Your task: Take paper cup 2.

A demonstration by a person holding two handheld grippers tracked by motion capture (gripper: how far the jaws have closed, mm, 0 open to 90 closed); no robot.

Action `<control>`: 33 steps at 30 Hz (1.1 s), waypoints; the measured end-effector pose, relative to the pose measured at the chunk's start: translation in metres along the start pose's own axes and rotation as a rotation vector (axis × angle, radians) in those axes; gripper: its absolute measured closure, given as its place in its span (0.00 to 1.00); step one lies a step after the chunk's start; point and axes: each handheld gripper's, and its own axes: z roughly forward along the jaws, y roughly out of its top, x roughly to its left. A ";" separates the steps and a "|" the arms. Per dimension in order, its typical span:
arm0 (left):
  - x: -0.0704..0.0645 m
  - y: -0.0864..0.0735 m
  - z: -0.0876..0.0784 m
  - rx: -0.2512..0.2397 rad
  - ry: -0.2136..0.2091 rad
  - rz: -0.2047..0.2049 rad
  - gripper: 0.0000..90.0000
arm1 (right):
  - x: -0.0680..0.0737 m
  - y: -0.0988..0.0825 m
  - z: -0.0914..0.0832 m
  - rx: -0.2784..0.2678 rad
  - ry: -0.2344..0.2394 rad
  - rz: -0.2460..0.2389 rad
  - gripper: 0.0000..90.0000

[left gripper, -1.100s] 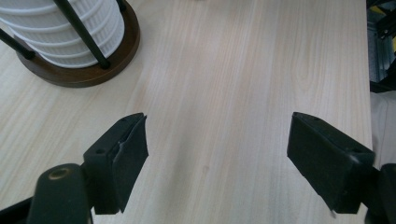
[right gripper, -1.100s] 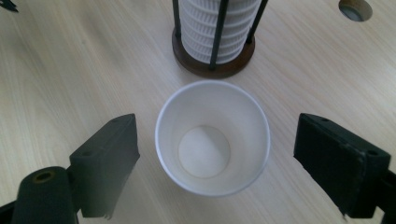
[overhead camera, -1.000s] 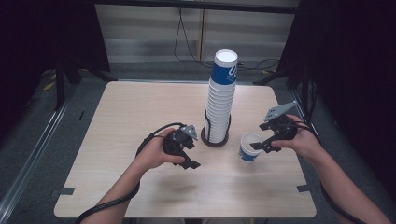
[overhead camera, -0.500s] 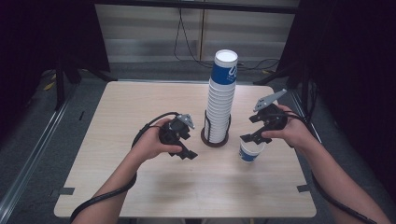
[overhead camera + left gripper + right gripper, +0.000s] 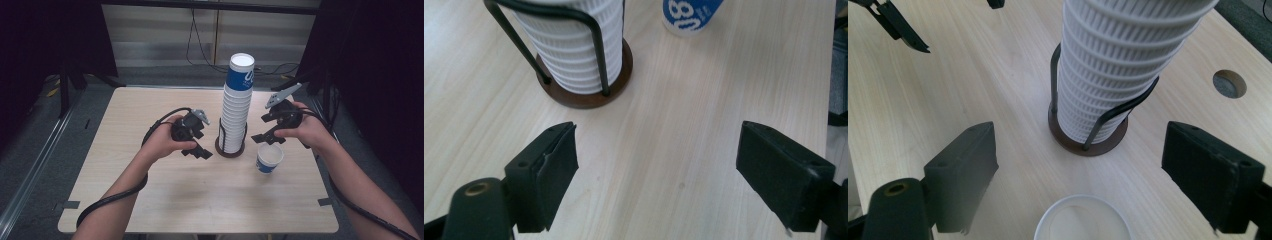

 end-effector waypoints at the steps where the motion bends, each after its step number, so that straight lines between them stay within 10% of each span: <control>1: 0.001 0.002 -0.001 -0.005 0.001 -0.001 0.18 | 0.000 0.002 -0.001 -0.002 0.000 -0.003 0.15; 33: 0.020 0.048 -0.024 -0.058 0.068 -0.023 0.19 | -0.010 0.056 -0.019 -0.017 -0.023 -0.013 0.17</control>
